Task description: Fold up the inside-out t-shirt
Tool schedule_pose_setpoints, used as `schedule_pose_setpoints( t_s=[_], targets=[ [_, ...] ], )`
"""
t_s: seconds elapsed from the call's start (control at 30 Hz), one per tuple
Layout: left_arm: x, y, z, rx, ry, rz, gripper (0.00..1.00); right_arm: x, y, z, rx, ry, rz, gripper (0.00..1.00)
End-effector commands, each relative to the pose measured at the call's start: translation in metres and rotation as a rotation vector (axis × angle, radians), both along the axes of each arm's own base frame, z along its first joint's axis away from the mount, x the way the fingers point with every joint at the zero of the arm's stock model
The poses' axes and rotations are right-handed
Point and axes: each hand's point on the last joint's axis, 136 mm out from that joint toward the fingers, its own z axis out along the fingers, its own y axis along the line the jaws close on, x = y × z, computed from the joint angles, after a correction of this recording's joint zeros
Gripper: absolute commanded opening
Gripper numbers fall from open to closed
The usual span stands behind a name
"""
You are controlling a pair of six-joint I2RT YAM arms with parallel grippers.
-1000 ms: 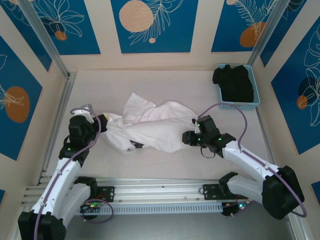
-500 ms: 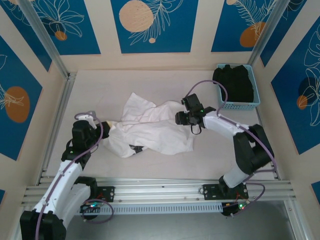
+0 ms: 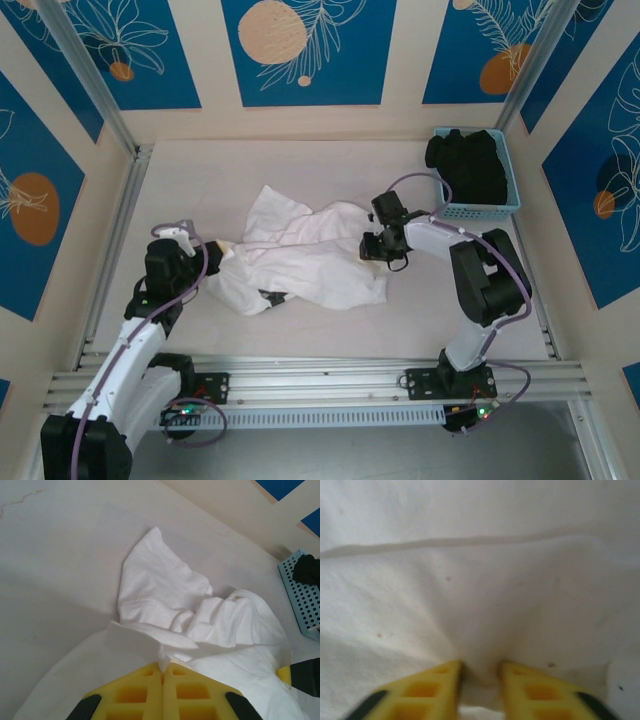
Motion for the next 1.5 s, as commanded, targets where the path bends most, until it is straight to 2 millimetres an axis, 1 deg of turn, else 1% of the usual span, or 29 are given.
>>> schedule_pose_setpoints(
  t_s=[0.0, 0.03, 0.1, 0.2, 0.37, 0.47, 0.57, 0.63, 0.67, 0.7, 0.77, 0.8, 0.87, 0.9, 0.97, 1.03, 1.07, 1.1, 1.13, 1.2, 1.23, 1.3, 1.37, 1.47],
  targets=[
    [0.003, -0.001, 0.009, -0.033, -0.034, -0.002, 0.00, 0.004, 0.007, 0.014, 0.046, -0.013, 0.012, 0.12],
    [0.004, -0.001, 0.013, -0.037, -0.040, 0.000, 0.00, 0.007, 0.004, 0.021, 0.035, -0.041, 0.009, 0.07],
    [0.006, -0.001, 0.023, -0.039, -0.054, -0.001, 0.00, 0.014, -0.003, 0.045, 0.014, -0.125, 0.002, 0.02],
    [0.008, -0.002, 0.051, -0.034, -0.109, -0.007, 0.00, 0.023, -0.016, 0.095, 0.001, -0.265, -0.004, 0.00],
    [0.007, -0.002, 0.121, -0.012, -0.269, -0.023, 0.00, 0.028, -0.037, 0.184, 0.021, -0.473, -0.027, 0.00],
    [0.003, 0.000, 0.162, -0.003, -0.353, -0.026, 0.00, 0.027, -0.048, 0.227, 0.033, -0.571, -0.044, 0.01],
    [-0.003, 0.003, 0.198, 0.003, -0.405, -0.028, 0.00, 0.024, -0.056, 0.260, 0.042, -0.633, -0.055, 0.02],
    [-0.006, 0.007, 0.215, 0.005, -0.420, -0.023, 0.00, 0.022, -0.060, 0.273, 0.041, -0.657, -0.057, 0.03],
    [-0.007, 0.007, 0.218, 0.005, -0.415, -0.025, 0.00, 0.021, -0.060, 0.277, 0.047, -0.661, -0.054, 0.03],
    [-0.008, 0.007, 0.219, 0.005, -0.408, -0.028, 0.00, 0.022, -0.058, 0.278, 0.056, -0.657, -0.051, 0.03],
    [-0.007, 0.007, 0.209, 0.008, -0.363, -0.032, 0.00, 0.026, -0.048, 0.271, 0.101, -0.634, -0.037, 0.04],
    [-0.006, 0.008, 0.201, 0.010, -0.338, -0.032, 0.00, 0.030, -0.042, 0.265, 0.128, -0.617, -0.030, 0.05],
    [-0.002, 0.007, 0.178, 0.005, -0.278, -0.032, 0.00, 0.045, -0.027, 0.243, 0.191, -0.570, -0.022, 0.06],
    [0.000, 0.008, 0.166, -0.002, -0.252, -0.028, 0.00, 0.057, -0.019, 0.228, 0.215, -0.538, -0.022, 0.08],
    [0.005, 0.007, 0.139, -0.031, -0.199, -0.021, 0.00, 0.088, 0.002, 0.192, 0.265, -0.431, -0.002, 0.14],
    [0.011, 0.004, 0.115, -0.072, -0.150, -0.018, 0.00, 0.118, 0.017, 0.156, 0.258, -0.316, 0.011, 0.22],
    [0.014, 0.002, 0.104, -0.090, -0.129, -0.019, 0.00, 0.130, 0.020, 0.143, 0.231, -0.283, 0.015, 0.27],
    [0.016, 0.001, 0.096, -0.107, -0.108, -0.019, 0.00, 0.135, 0.020, 0.132, 0.197, -0.265, 0.016, 0.31],
    [0.018, -0.001, 0.089, -0.122, -0.092, -0.029, 0.00, 0.136, 0.020, 0.126, 0.156, -0.259, 0.021, 0.35],
    [0.020, -0.003, 0.079, -0.135, -0.067, -0.033, 0.00, 0.126, 0.017, 0.120, 0.092, -0.254, 0.035, 0.42],
    [0.020, -0.004, 0.075, -0.138, -0.063, -0.035, 0.00, 0.117, 0.015, 0.114, 0.043, -0.245, 0.042, 0.45],
    [0.020, -0.003, 0.069, -0.134, -0.058, -0.029, 0.00, 0.091, 0.010, 0.100, -0.062, -0.213, 0.055, 0.48],
    [0.019, 0.000, 0.065, -0.120, -0.060, -0.020, 0.00, 0.060, 0.006, 0.082, -0.145, -0.170, 0.063, 0.51],
    [0.018, 0.000, 0.061, -0.105, -0.058, -0.022, 0.00, 0.028, 0.001, 0.068, -0.247, -0.138, 0.056, 0.55]
  ],
)
